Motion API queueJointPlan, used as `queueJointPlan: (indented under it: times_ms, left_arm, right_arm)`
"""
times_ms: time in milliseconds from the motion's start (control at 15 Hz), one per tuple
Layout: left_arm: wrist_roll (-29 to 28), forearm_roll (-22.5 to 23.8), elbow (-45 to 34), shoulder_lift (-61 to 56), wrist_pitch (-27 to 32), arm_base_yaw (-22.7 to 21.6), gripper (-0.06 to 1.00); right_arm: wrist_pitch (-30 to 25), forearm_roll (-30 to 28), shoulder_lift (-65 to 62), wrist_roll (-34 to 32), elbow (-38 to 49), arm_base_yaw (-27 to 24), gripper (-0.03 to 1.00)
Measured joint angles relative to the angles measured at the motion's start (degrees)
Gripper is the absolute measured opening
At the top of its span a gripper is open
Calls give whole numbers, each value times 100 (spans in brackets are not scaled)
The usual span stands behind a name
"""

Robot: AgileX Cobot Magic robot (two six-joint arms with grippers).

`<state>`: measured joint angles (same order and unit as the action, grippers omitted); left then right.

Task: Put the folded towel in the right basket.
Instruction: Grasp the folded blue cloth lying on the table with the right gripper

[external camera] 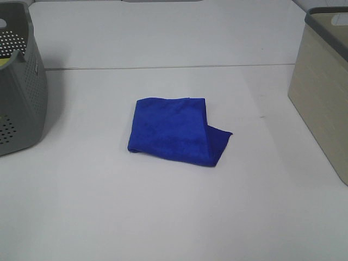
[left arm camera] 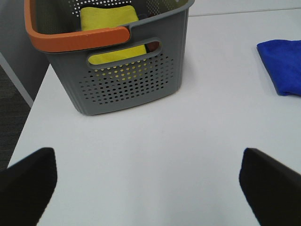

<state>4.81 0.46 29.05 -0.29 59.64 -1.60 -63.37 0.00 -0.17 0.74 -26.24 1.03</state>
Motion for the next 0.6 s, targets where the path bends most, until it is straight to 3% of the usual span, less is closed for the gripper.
queueJointPlan:
  times_ms: [600]
  left_arm:
    - [0,0,0,0,0,0,98]
  right_arm:
    - [0,0,0,0,0,0,97]
